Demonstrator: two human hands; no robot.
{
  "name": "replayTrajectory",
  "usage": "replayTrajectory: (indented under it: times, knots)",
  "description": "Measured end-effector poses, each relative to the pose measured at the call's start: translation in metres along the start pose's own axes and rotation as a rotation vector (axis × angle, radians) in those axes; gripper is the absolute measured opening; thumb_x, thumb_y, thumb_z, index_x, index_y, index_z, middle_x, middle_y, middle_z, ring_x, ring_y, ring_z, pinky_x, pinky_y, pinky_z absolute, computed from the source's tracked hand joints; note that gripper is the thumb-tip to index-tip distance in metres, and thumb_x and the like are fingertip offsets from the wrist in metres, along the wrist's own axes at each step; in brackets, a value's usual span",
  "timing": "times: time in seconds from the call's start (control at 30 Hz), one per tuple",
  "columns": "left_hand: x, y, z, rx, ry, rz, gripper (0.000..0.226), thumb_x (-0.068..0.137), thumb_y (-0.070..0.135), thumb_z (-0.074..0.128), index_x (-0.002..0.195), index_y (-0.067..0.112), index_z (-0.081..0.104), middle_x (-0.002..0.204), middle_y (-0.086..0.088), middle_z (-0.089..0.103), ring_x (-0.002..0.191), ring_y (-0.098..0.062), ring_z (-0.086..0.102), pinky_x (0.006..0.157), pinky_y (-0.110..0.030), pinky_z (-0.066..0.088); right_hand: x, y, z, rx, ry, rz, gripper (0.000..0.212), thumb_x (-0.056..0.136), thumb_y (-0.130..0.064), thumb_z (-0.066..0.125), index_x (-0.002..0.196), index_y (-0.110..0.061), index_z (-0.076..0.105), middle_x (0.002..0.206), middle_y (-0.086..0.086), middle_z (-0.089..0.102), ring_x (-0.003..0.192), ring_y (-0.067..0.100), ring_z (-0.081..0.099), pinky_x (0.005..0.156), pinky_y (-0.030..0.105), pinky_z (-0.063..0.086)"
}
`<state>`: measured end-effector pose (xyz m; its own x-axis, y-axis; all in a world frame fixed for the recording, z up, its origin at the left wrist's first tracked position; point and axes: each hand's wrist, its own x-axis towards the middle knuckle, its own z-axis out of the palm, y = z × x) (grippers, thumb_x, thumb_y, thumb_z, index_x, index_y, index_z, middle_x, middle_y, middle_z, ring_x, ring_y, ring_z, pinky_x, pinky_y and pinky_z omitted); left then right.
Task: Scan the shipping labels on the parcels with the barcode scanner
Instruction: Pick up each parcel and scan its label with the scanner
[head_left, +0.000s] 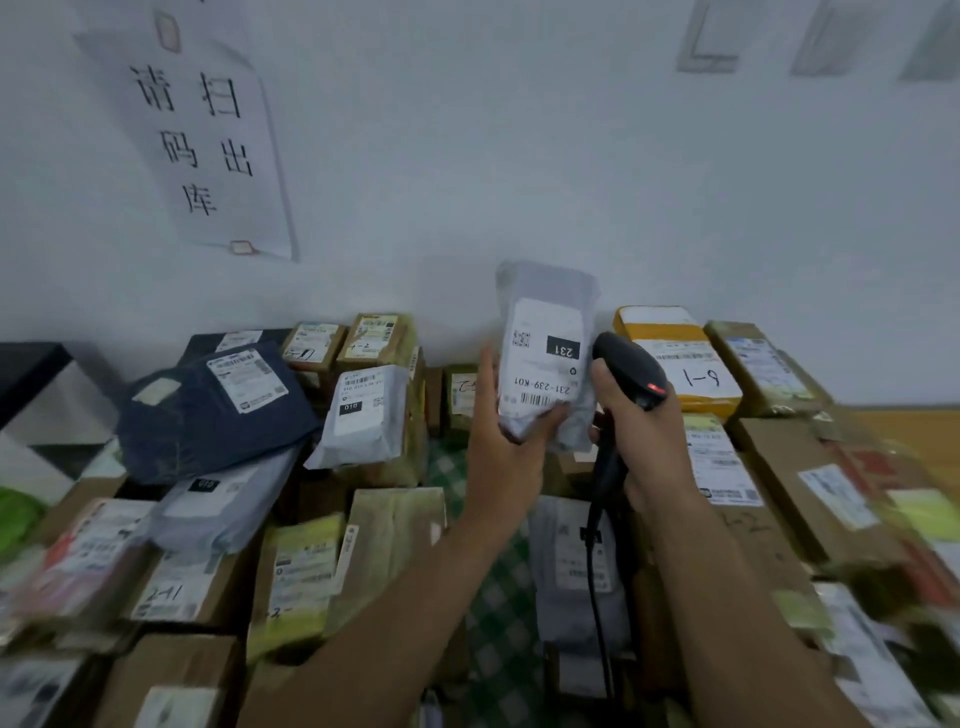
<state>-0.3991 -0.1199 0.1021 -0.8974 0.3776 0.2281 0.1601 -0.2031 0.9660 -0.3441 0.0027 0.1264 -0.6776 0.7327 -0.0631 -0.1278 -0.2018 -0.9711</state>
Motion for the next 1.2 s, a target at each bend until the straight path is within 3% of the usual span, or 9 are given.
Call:
replayTrajectory:
  times: [0.07, 0.17, 0.3, 0.5, 0.7, 0.87, 0.97, 1.1, 1.2]
  knots:
    - [-0.020, 0.001, 0.001, 0.018, -0.007, 0.045, 0.077, 0.092, 0.011, 0.077, 0.155, 0.031, 0.038, 0.149, 0.008, 0.052, 0.129, 0.000, 0.056, 0.092, -0.019, 0.055, -0.019, -0.010, -0.010, -0.052, -0.028, -0.054, 0.062, 0.076, -0.030, 0.092, 0.130, -0.020, 0.065, 0.115, 0.003, 0.078, 0.106, 0.023, 0.076, 0.083, 0.041, 0.064]
    - [-0.048, 0.006, 0.002, 0.042, -0.050, 0.056, 0.062, 0.095, 0.023, 0.075, 0.148, 0.039, 0.049, 0.153, 0.006, 0.048, 0.137, -0.013, 0.053, 0.099, -0.033, 0.057, -0.044, -0.017, -0.029, -0.044, -0.047, -0.084, 0.063, 0.073, -0.006, 0.091, 0.130, -0.010, 0.066, 0.116, 0.006, 0.078, 0.106, 0.024, 0.076, 0.086, 0.043, 0.064]
    - [-0.074, 0.028, 0.005, -0.136, 0.003, -0.096, 0.025, 0.104, 0.028, 0.059, 0.126, 0.018, 0.066, 0.124, -0.001, 0.069, 0.101, -0.005, 0.072, 0.073, -0.020, 0.059, -0.072, -0.019, -0.055, -0.062, -0.032, -0.061, 0.067, 0.073, 0.001, 0.089, 0.132, -0.013, 0.064, 0.117, 0.005, 0.078, 0.105, 0.022, 0.076, 0.084, 0.042, 0.065]
    - [-0.086, 0.031, -0.004, -0.196, 0.007, -0.342, 0.037, 0.093, 0.026, 0.077, 0.121, 0.032, 0.054, 0.118, -0.001, 0.073, 0.089, -0.016, 0.078, 0.063, -0.032, 0.061, -0.094, -0.018, -0.077, -0.139, -0.065, -0.112, 0.061, 0.080, 0.014, 0.079, 0.133, -0.010, 0.060, 0.117, 0.005, 0.076, 0.102, 0.016, 0.075, 0.070, 0.024, 0.062]
    - [-0.099, 0.028, -0.016, -0.201, 0.010, -0.381, 0.068, 0.087, 0.017, 0.082, 0.144, 0.037, 0.049, 0.125, 0.000, 0.068, 0.102, -0.015, 0.073, 0.065, -0.035, 0.063, -0.103, -0.010, -0.095, -0.301, -0.065, -0.116, 0.057, 0.082, 0.000, 0.084, 0.130, -0.023, 0.062, 0.117, -0.004, 0.075, 0.107, 0.012, 0.073, 0.086, 0.033, 0.061]
    - [-0.095, 0.021, -0.015, -0.132, 0.121, -0.317, 0.055, 0.096, 0.020, 0.073, 0.145, 0.033, 0.054, 0.123, 0.006, 0.068, 0.115, -0.019, 0.066, 0.069, -0.027, 0.063, -0.125, -0.016, -0.097, -0.529, -0.057, -0.180, 0.051, 0.087, -0.029, 0.084, 0.132, -0.023, 0.061, 0.113, -0.006, 0.073, 0.095, 0.000, 0.069, 0.065, 0.006, 0.049]
    - [-0.085, 0.014, -0.018, -0.039, 0.193, -0.286, 0.045, 0.098, 0.024, 0.070, 0.142, 0.031, 0.060, 0.129, 0.006, 0.068, 0.118, -0.021, 0.066, 0.076, -0.035, 0.065, -0.141, -0.018, -0.098, -0.561, -0.106, -0.065, 0.047, 0.088, -0.031, 0.083, 0.127, -0.025, 0.058, 0.097, -0.005, 0.077, 0.079, 0.006, 0.075, 0.060, 0.015, 0.049]
    - [-0.074, 0.011, -0.022, 0.029, 0.278, -0.254, 0.048, 0.099, 0.023, 0.069, 0.146, 0.028, 0.057, 0.142, 0.002, 0.062, 0.125, -0.022, 0.062, 0.058, -0.014, 0.057, -0.156, -0.016, -0.096, -0.532, -0.246, 0.061, 0.044, 0.088, -0.024, 0.083, 0.126, -0.022, 0.060, 0.096, 0.004, 0.078, 0.072, 0.018, 0.078, 0.059, 0.023, 0.056]
    - [-0.068, 0.006, -0.027, 0.051, 0.304, -0.247, 0.050, 0.099, 0.019, 0.069, 0.147, 0.027, 0.055, 0.145, -0.001, 0.061, 0.129, -0.025, 0.061, 0.054, -0.012, 0.054, -0.165, -0.014, -0.092, -0.537, -0.295, 0.093, 0.037, 0.091, -0.024, 0.080, 0.120, -0.031, 0.058, 0.089, 0.002, 0.079, 0.073, 0.021, 0.077, 0.066, 0.031, 0.060]
